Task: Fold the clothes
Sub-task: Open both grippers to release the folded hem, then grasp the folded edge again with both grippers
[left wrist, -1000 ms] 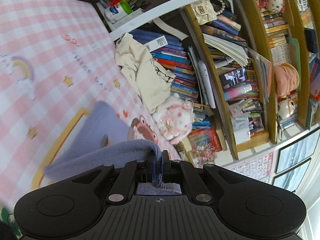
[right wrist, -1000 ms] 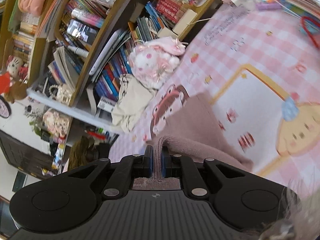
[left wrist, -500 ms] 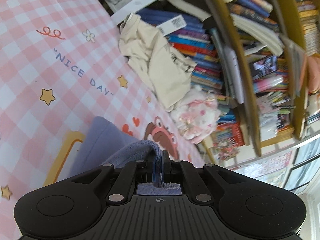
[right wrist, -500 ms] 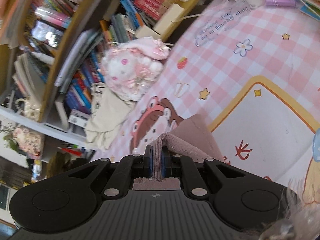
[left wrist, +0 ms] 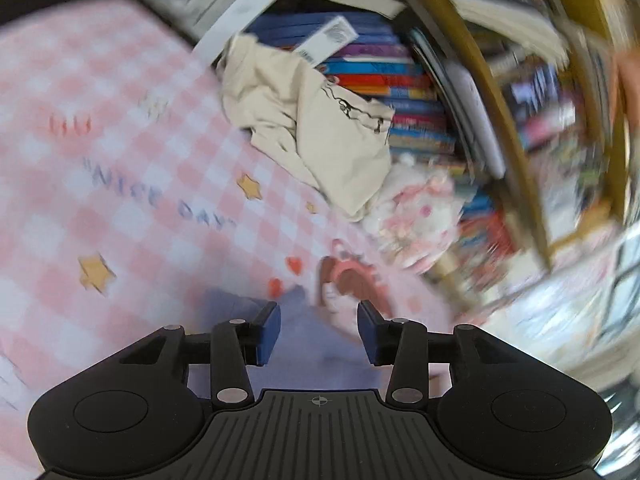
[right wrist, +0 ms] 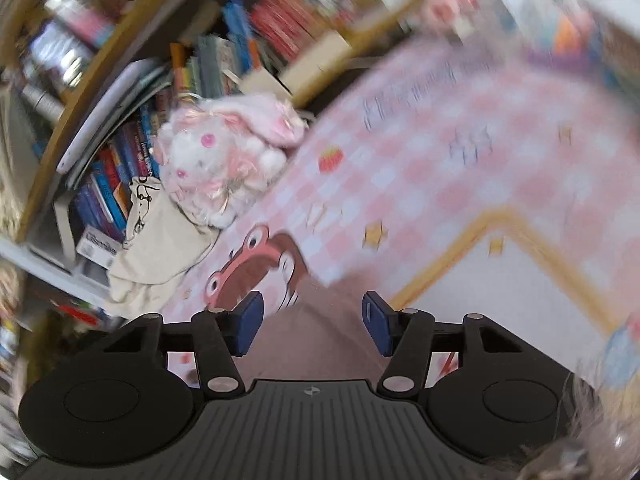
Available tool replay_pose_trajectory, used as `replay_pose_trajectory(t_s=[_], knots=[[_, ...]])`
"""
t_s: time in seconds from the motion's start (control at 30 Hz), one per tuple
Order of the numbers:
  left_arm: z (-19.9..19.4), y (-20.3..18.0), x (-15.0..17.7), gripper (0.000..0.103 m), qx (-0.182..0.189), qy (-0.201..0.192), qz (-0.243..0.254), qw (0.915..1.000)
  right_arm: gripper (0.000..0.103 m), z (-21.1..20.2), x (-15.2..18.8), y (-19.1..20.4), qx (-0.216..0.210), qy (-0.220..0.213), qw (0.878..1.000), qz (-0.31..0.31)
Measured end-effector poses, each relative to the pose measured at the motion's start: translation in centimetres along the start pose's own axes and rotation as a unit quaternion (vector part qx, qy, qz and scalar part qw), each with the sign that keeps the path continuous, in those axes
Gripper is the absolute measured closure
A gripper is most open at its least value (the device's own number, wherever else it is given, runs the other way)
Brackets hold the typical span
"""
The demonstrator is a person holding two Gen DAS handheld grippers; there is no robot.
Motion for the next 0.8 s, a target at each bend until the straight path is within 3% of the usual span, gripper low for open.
replay_pose_trajectory(t_s=[0.1, 0.2, 0.23, 0.3, 0.33, 0.37, 0.43, 0.5, 0.57, 0.67, 0.73, 0.8], knots=[[1.1, -1.2, 0.9, 0.062, -0.049, 0.047, 0.095, 0.9931, 0.05, 0.3, 0.6, 1.7, 0.046, -0.021, 0.992, -0.115], [2.7, -2.1, 2.1, 0.062, -0.085, 0.079, 0.176, 0.9775, 0.057, 1.3, 2.0, 3.2, 0.092, -0.038, 0.968, -0.231], [3.3, -2.2, 2.3, 0.062, -0.094, 0.084, 0.189, 0.9739, 0.063, 1.8, 2.5, 3.6, 0.1, -0.04, 0.96, -0.257], [4.3, -2.3, 2.8, 0.064, -0.112, 0.094, 0.215, 0.9657, 0.085, 2.8, 3.2, 3.9, 0.107, -0.034, 0.952, -0.285], [4.8, -2.4, 3.0, 0.07, -0.12, 0.101, 0.226, 0.9614, 0.094, 3.2, 3.4, 3.9, 0.106, -0.029, 0.952, -0.286], [5.2, -2.4, 3.1, 0.1, -0.125, 0.114, 0.234, 0.9574, 0.095, 3.3, 3.4, 3.7, 0.105, -0.027, 0.954, -0.279], [5.1, -2.7, 3.3, 0.1, -0.128, 0.118, 0.252, 0.9519, 0.096, 2.9, 3.0, 3.3, 0.094, -0.032, 0.964, -0.246], [2.8, -4.0, 3.0, 0.1, -0.11, 0.075, 0.262, 0.9559, 0.097, 1.5, 2.3, 2.4, 0.066, -0.047, 0.979, -0.184], [1.2, -3.8, 2.3, 0.1, -0.101, 0.046, 0.231, 0.9666, 0.097, 1.6, 2.0, 1.8, 0.067, -0.043, 0.984, -0.162], [1.9, -0.3, 2.1, 0.099, -0.11, 0.064, 0.173, 0.9766, 0.097, 3.1, 1.9, 1.2, 0.083, -0.024, 0.985, -0.15], [3.2, 1.9, 2.6, 0.098, -0.125, 0.088, 0.152, 0.9766, 0.097, 5.1, 2.4, 1.2, 0.097, -0.003, 0.982, -0.163], [3.0, 1.9, 2.5, 0.097, -0.115, 0.082, 0.154, 0.978, 0.096, 5.6, 2.7, 1.5, 0.101, -0.007, 0.98, -0.173]])
Point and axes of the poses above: each gripper's, at about its wrist camera, not at the fingertips, and z roughly the way its jaws point, y to its left, x to its underside, the point moved 2 cm from there along z, roughly the way its jaws point, and after that the axes turned 13 degrees about x, right-handed, at the moved point
